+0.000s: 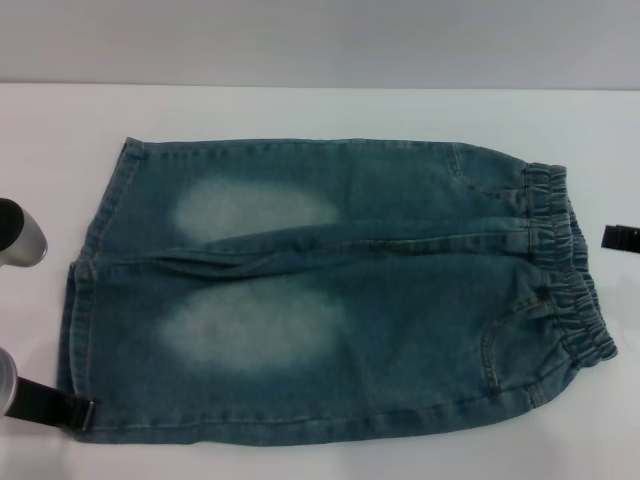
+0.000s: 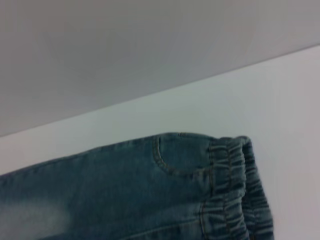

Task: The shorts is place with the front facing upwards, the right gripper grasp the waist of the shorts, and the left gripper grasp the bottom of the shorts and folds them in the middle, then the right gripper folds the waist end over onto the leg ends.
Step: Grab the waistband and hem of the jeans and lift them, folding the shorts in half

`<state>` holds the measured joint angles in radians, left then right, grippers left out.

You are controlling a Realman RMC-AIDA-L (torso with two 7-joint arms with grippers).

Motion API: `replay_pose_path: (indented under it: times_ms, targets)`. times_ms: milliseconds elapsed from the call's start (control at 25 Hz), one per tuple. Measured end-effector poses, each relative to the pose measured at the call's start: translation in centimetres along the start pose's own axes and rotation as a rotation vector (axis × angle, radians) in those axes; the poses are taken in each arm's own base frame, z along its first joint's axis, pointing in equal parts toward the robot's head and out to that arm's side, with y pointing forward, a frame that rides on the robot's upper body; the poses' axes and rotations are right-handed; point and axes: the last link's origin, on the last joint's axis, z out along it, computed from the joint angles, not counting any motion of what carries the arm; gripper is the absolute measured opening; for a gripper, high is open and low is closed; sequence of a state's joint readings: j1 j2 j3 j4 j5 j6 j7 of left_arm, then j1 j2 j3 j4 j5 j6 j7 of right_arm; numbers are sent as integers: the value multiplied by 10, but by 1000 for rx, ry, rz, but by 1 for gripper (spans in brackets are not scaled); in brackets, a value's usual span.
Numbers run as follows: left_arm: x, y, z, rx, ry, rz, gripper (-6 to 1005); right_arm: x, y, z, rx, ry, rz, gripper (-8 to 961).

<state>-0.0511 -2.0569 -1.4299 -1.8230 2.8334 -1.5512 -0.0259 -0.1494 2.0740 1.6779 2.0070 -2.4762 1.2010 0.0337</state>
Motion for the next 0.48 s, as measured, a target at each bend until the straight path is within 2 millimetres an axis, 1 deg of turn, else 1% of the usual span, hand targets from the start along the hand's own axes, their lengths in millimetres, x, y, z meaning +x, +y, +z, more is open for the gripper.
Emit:
replay_pose_path:
  times_ms: [160, 280, 400, 440, 480]
  targets:
    - [1, 1, 0, -1, 1, 9, 35, 5, -4, -1, 14, 37, 8, 685]
    - [1, 1, 0, 0, 2, 11, 35, 11, -9, -1, 28, 67, 18, 680]
    - [1, 1, 0, 0, 4, 17, 34, 16, -19, 1, 76, 94, 16, 675]
    - [2, 1, 0, -1, 4, 19, 34, 19, -25, 5, 99, 110, 22, 674]
    - [2, 1, 0, -1, 5, 22, 34, 19, -25, 5, 99, 110, 22, 672]
